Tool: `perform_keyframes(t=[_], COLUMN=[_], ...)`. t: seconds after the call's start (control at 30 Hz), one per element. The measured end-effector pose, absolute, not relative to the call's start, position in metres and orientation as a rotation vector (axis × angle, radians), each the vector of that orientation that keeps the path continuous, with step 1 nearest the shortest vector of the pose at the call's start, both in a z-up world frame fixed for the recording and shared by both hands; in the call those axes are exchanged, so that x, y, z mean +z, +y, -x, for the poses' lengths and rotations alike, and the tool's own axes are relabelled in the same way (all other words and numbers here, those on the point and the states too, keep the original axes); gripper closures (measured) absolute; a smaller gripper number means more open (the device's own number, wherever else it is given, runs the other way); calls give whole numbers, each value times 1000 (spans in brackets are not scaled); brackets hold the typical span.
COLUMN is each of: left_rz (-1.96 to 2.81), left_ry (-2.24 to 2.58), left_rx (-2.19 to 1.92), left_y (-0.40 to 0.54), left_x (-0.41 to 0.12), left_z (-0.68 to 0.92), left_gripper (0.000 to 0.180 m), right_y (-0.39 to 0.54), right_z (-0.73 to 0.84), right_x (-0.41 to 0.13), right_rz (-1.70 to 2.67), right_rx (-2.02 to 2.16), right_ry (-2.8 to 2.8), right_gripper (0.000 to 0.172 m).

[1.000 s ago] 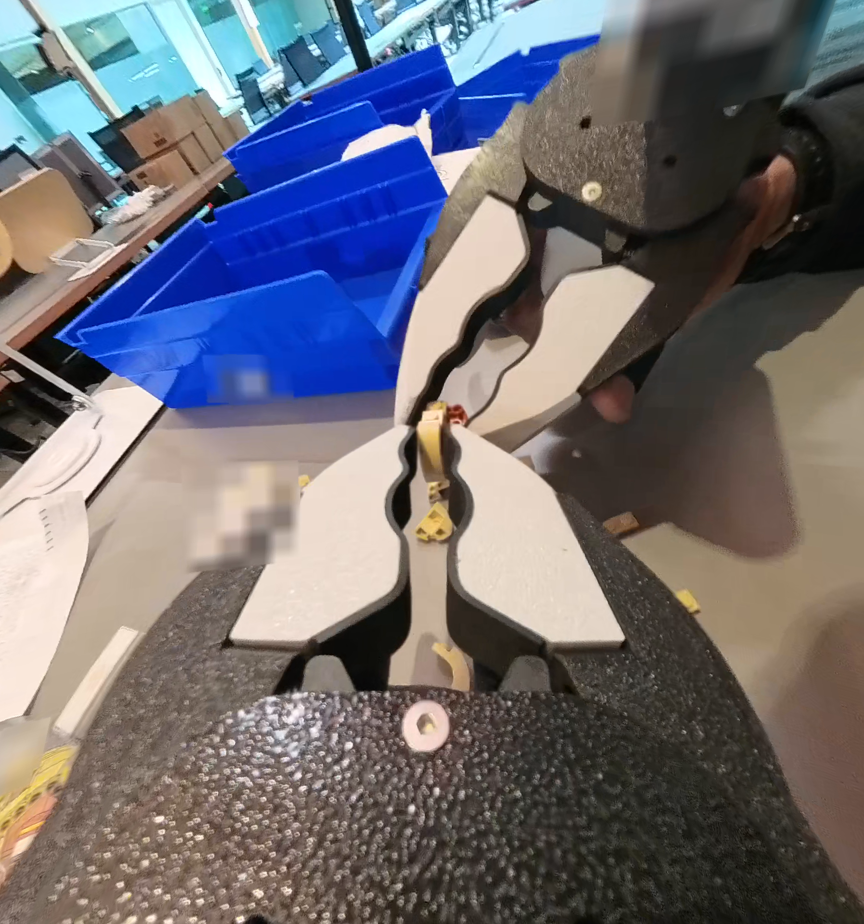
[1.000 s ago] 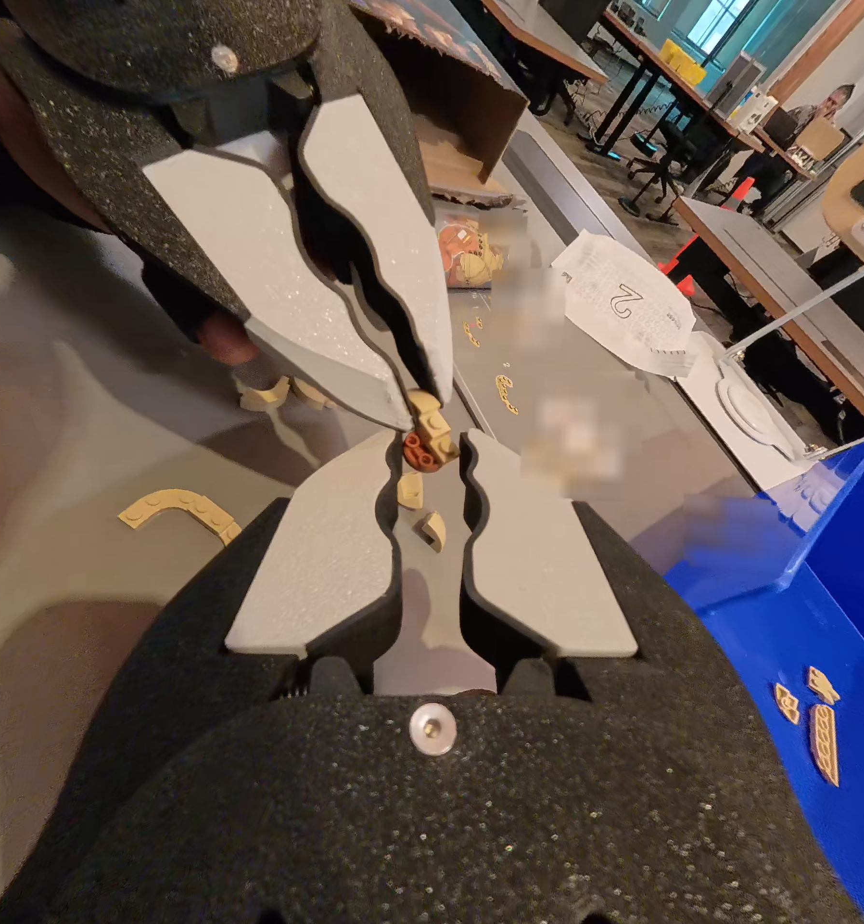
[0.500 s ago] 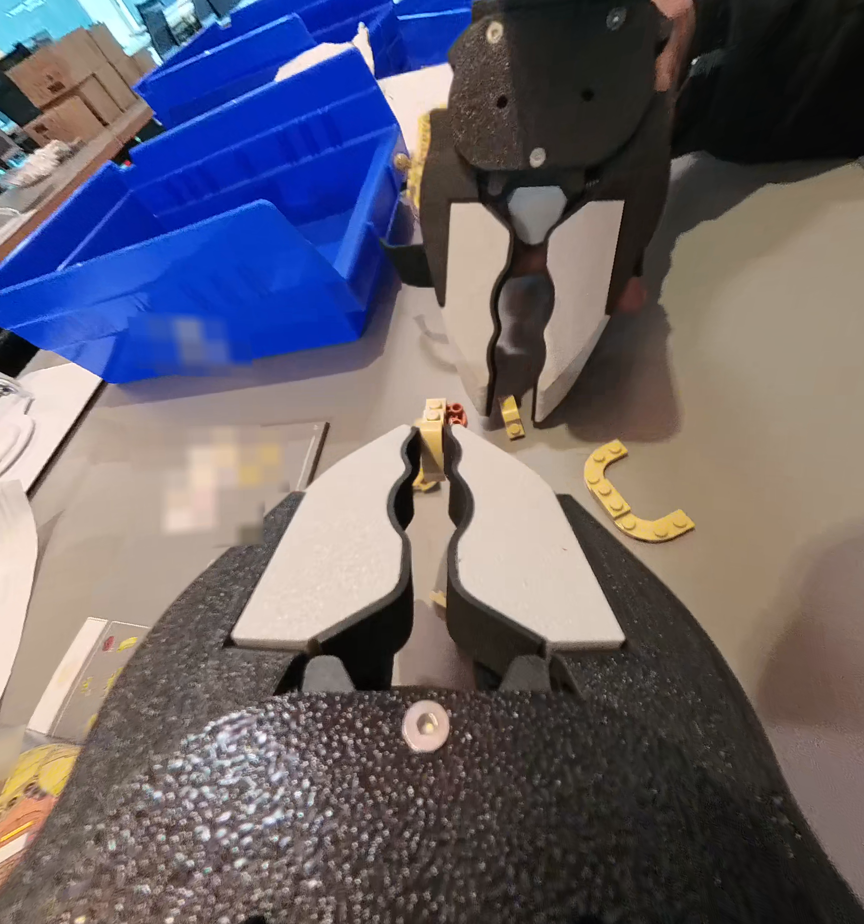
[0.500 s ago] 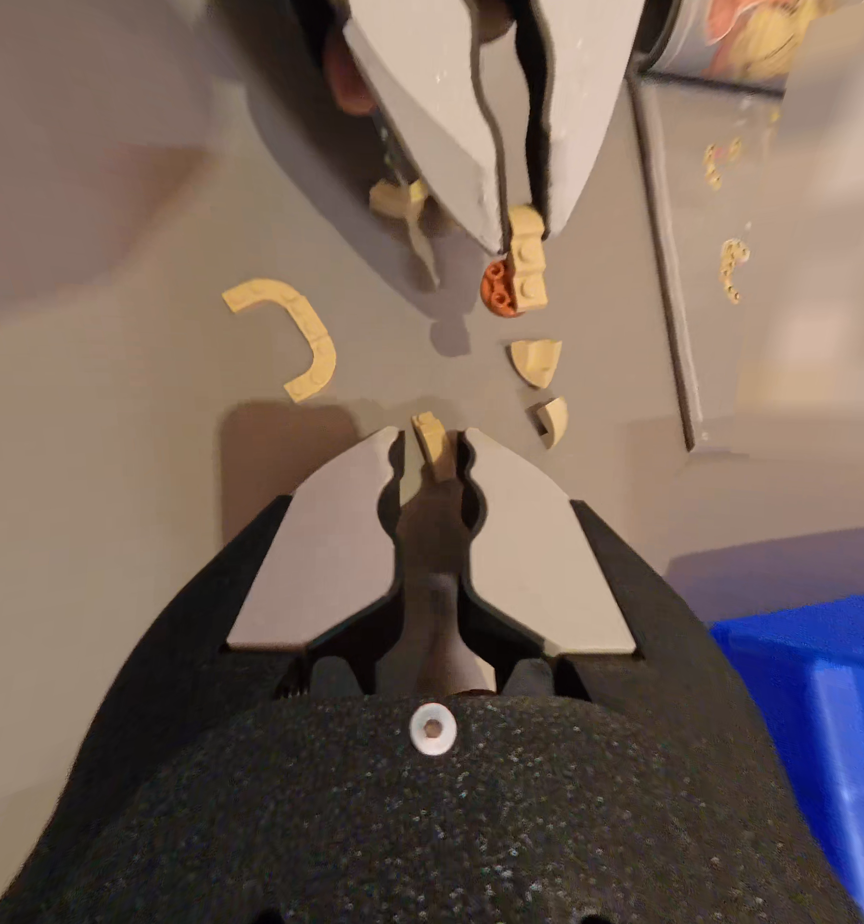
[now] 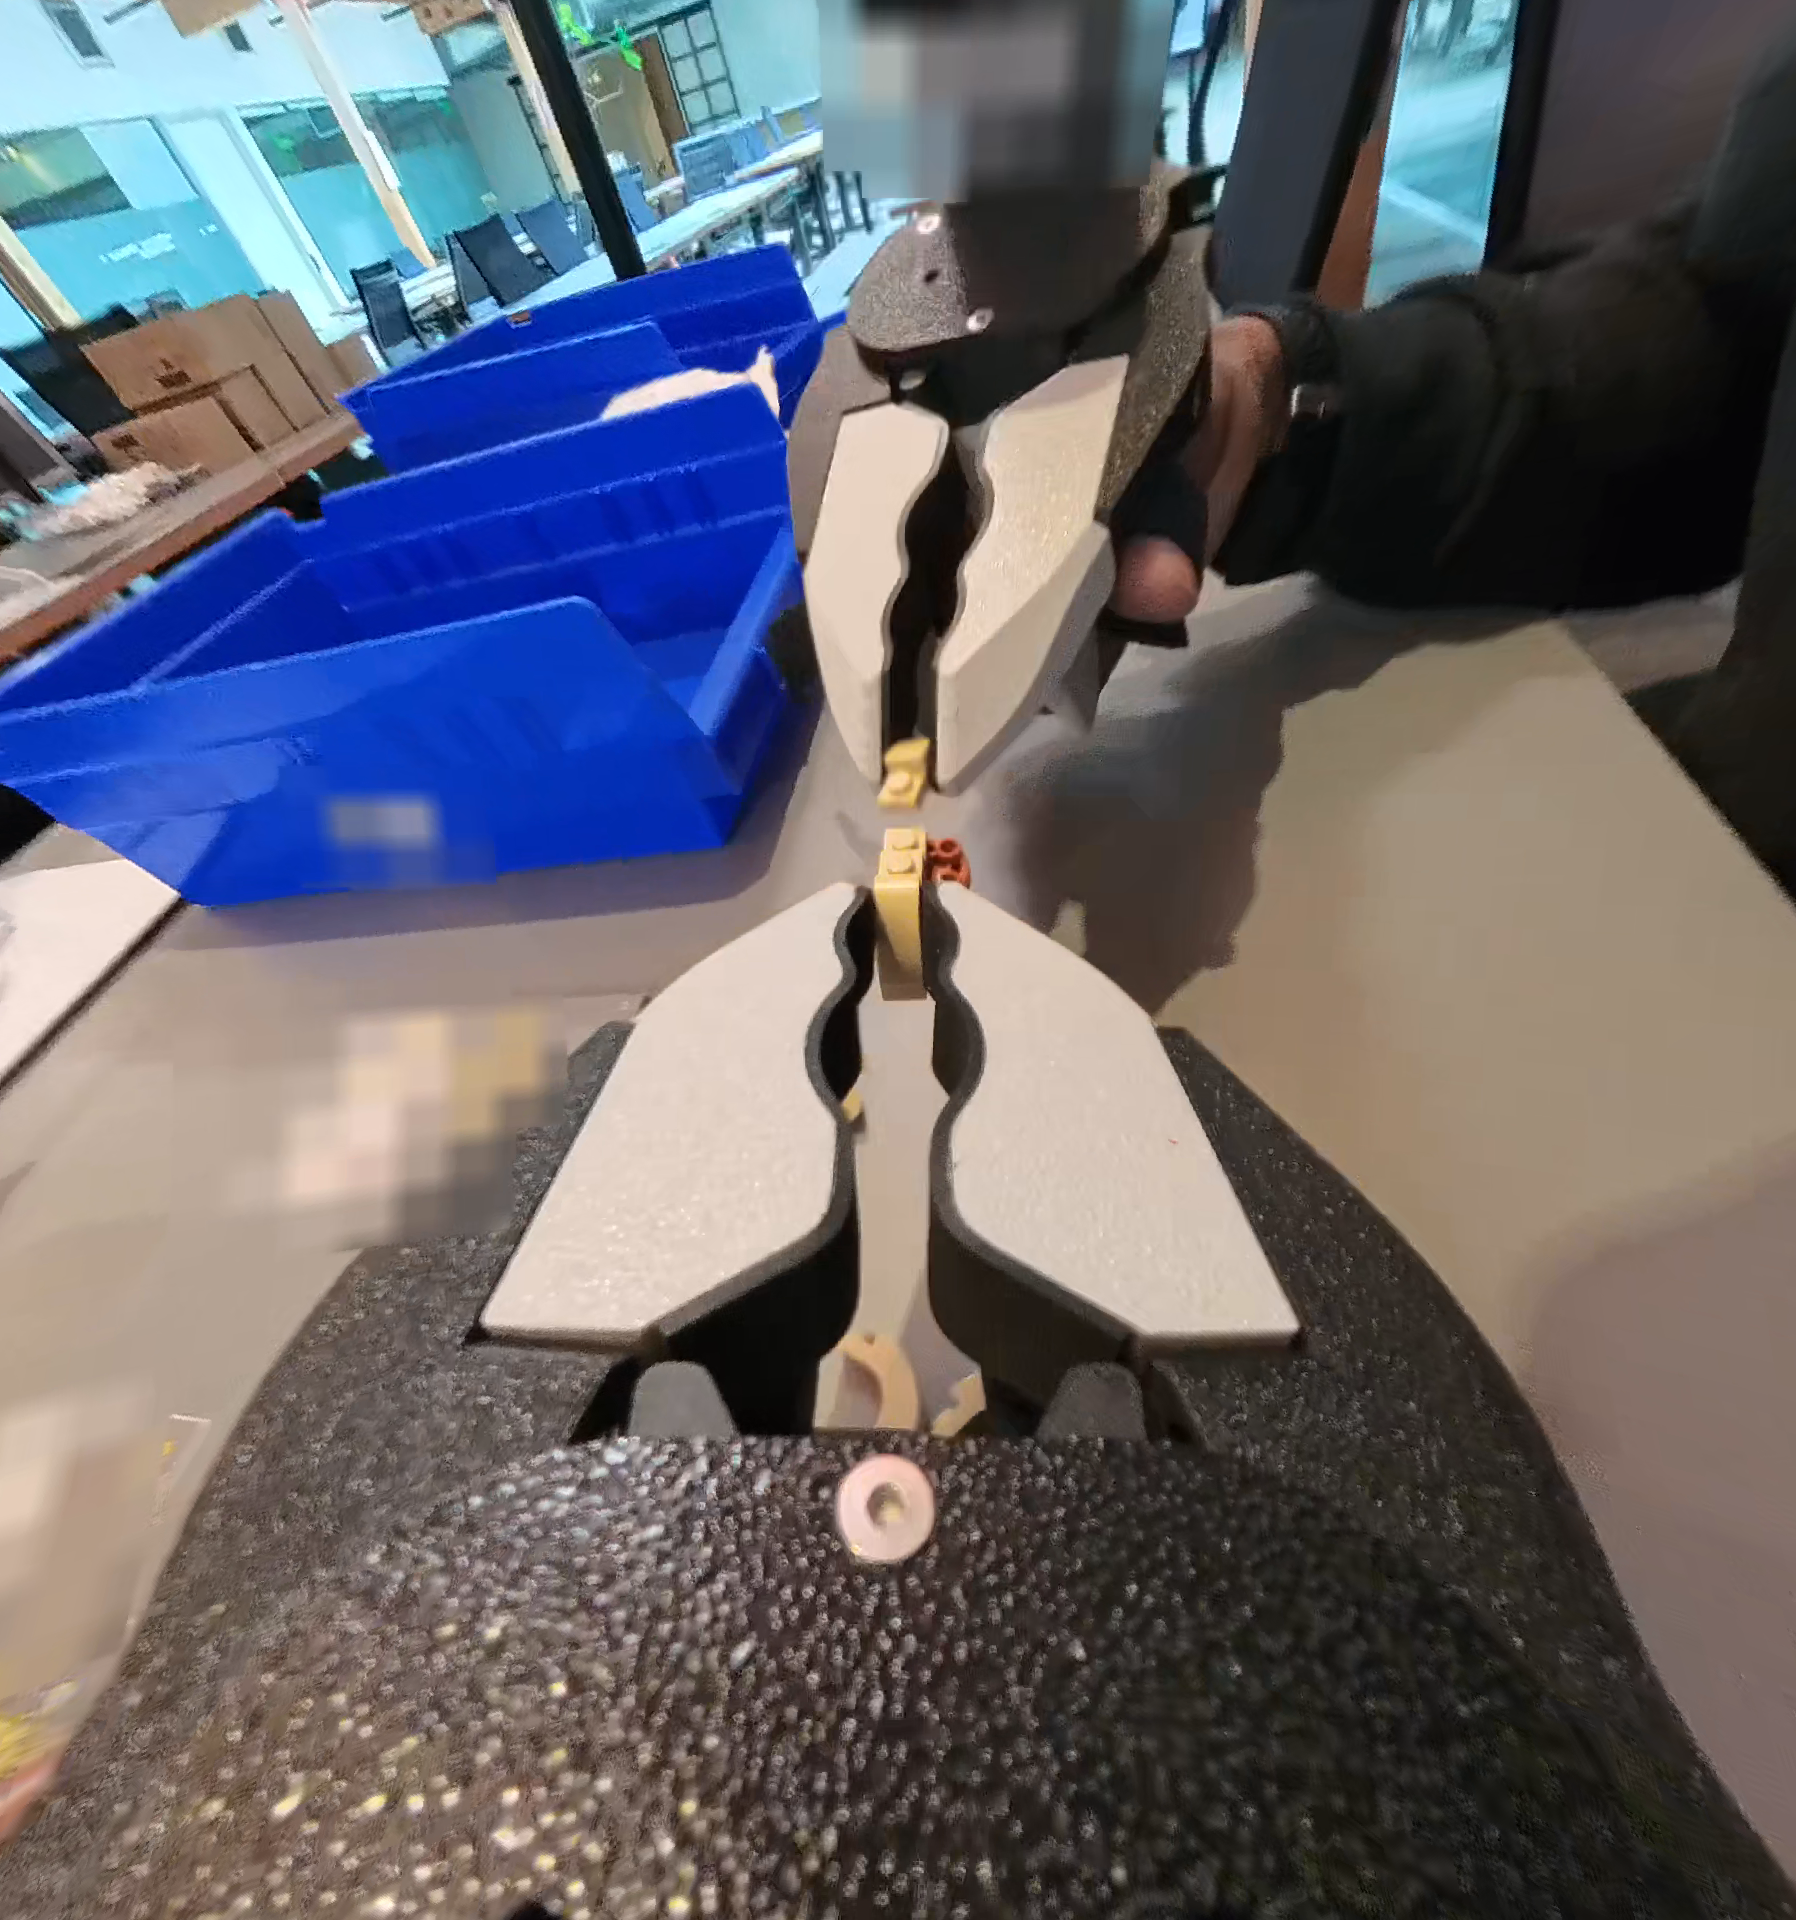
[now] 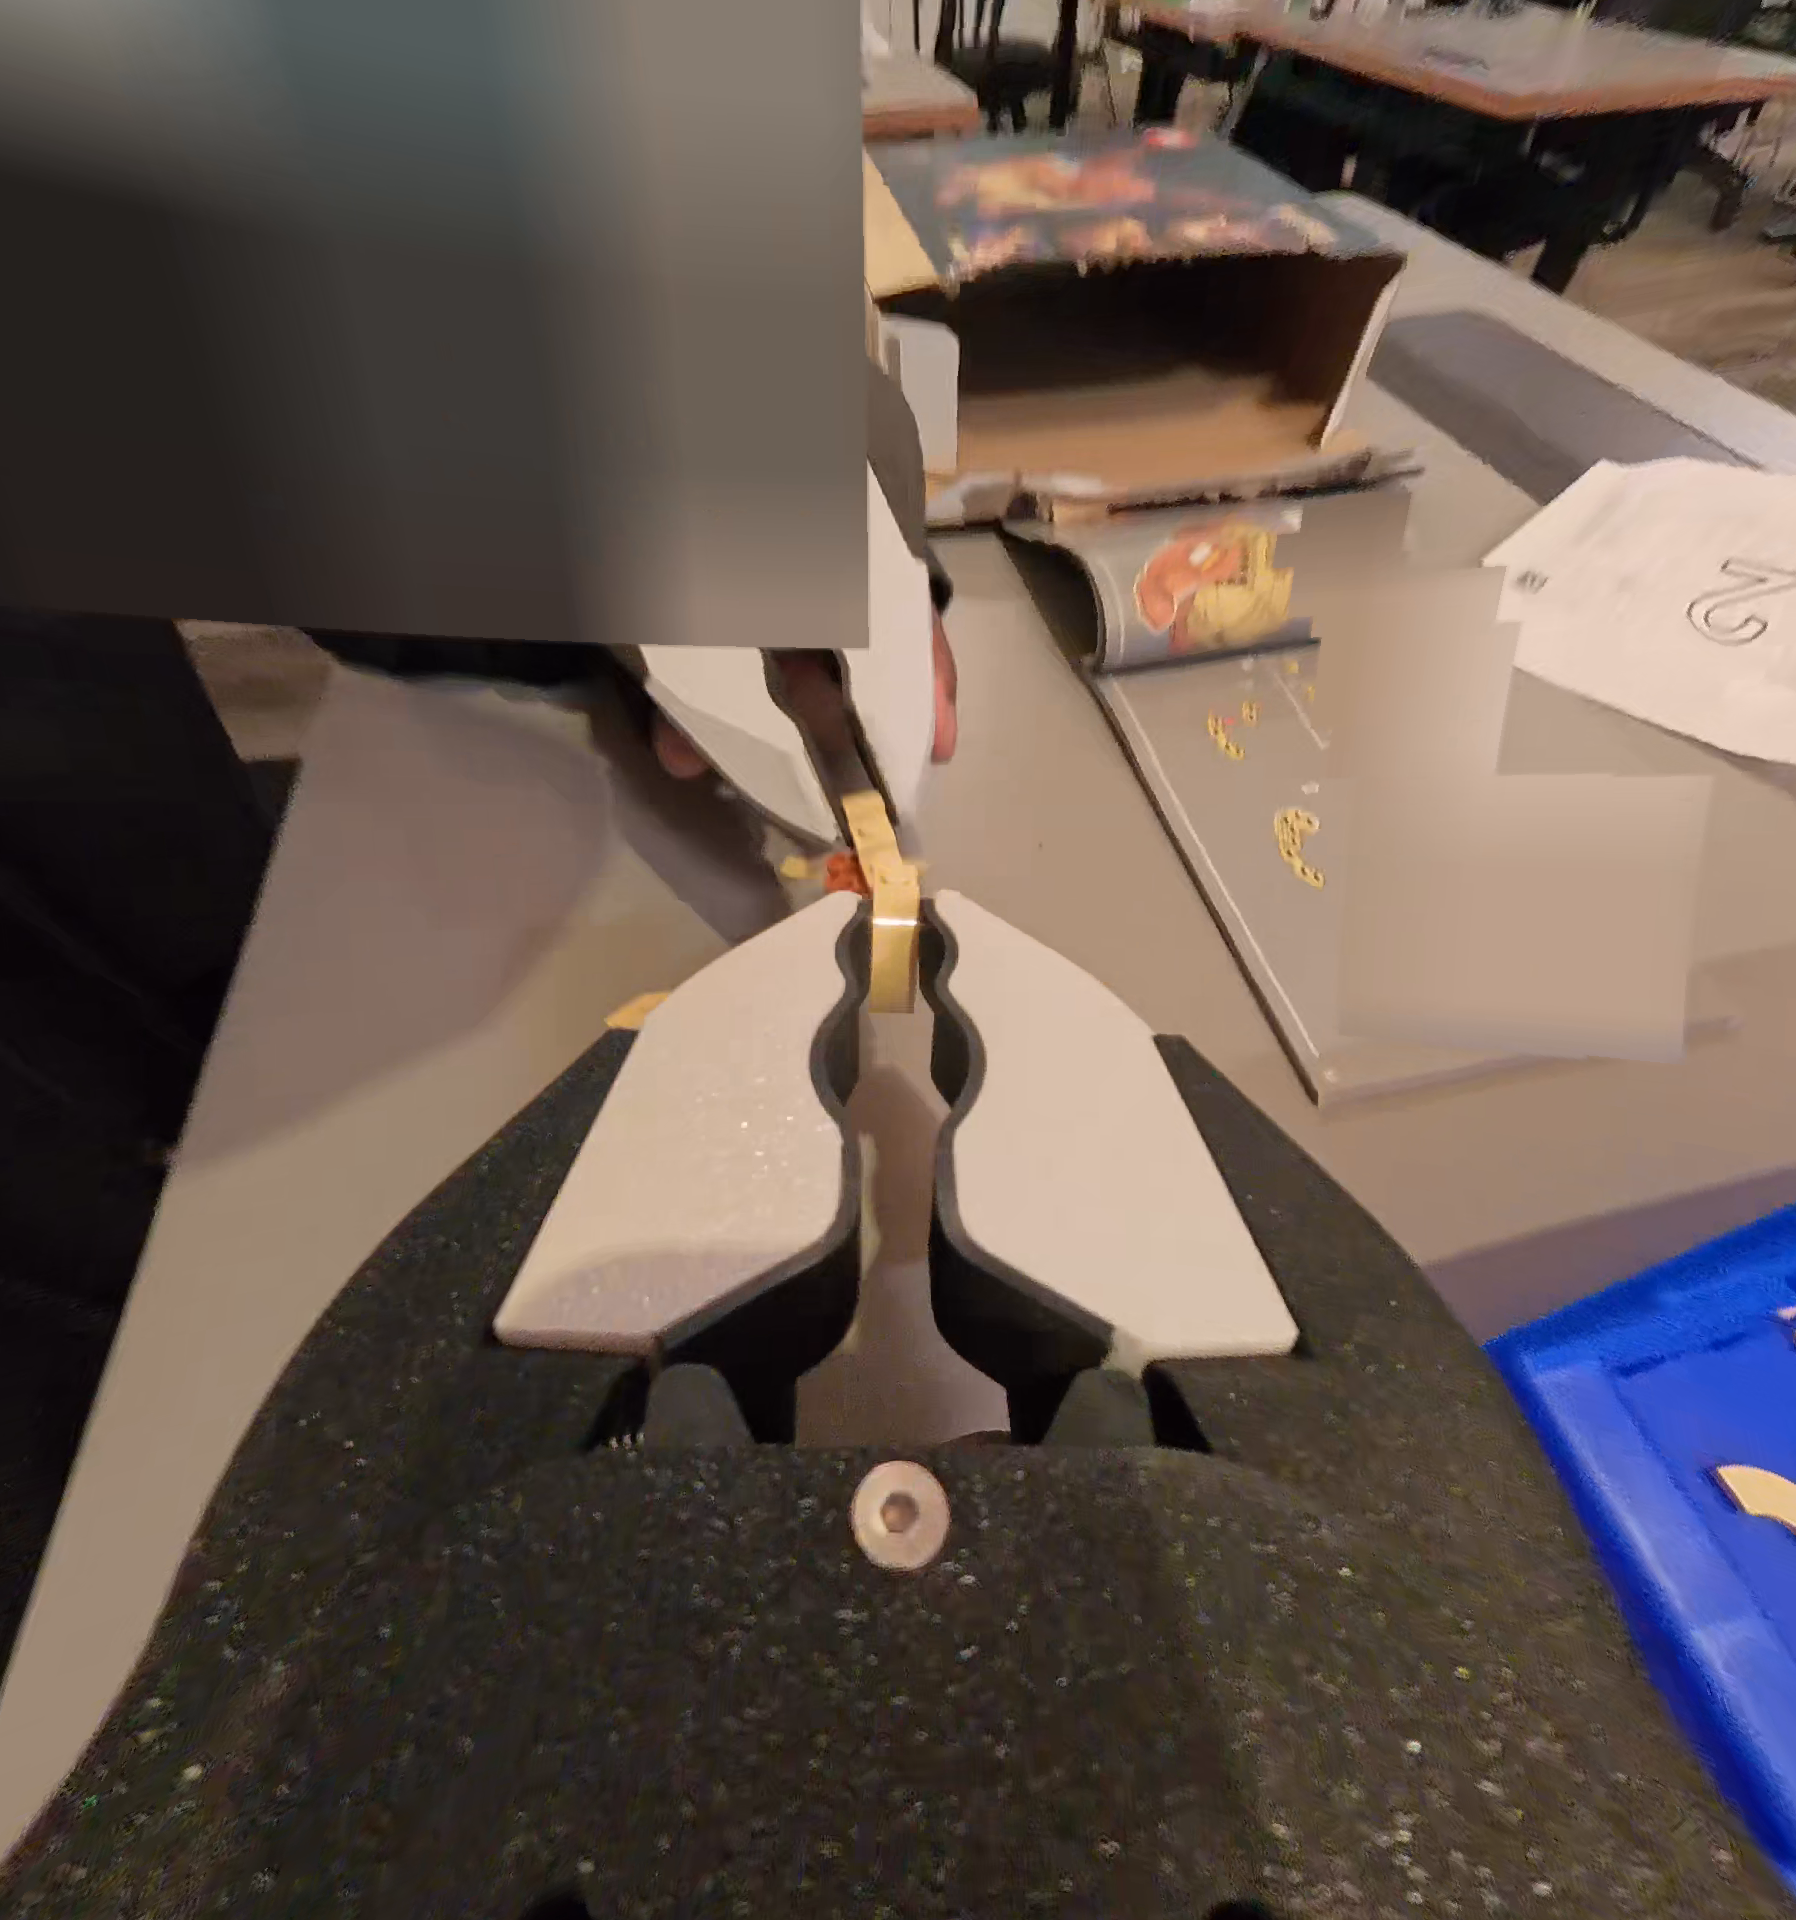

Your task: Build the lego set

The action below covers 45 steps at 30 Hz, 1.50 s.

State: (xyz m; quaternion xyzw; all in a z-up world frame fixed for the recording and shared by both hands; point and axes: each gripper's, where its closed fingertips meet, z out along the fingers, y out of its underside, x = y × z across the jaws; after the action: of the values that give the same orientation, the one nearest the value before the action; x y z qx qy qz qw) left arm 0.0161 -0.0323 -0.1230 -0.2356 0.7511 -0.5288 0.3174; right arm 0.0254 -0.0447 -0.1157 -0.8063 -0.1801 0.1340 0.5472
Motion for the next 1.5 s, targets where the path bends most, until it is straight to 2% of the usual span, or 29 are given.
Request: perform_keyframes(t=[0.1, 0.23, 1.5], left_rz=[721, 735, 594], left_ry=[1978, 1979, 2128], left_rx=[-1498, -1538, -1482], left_y=[-35, -39, -50], left_x=[-122, -121, -134], left_z=[-17, -15, -3], left_gripper=[172, 173, 173], right_y=[-45, -45, -57], right_z=[-21, -19, -7], right_x=[-105, -116, -137], right_rz=[1867, 1930, 2063], right_rx=[347, 308, 312], right_ry=[-419, -459, -609], right_gripper=[164, 164, 164])
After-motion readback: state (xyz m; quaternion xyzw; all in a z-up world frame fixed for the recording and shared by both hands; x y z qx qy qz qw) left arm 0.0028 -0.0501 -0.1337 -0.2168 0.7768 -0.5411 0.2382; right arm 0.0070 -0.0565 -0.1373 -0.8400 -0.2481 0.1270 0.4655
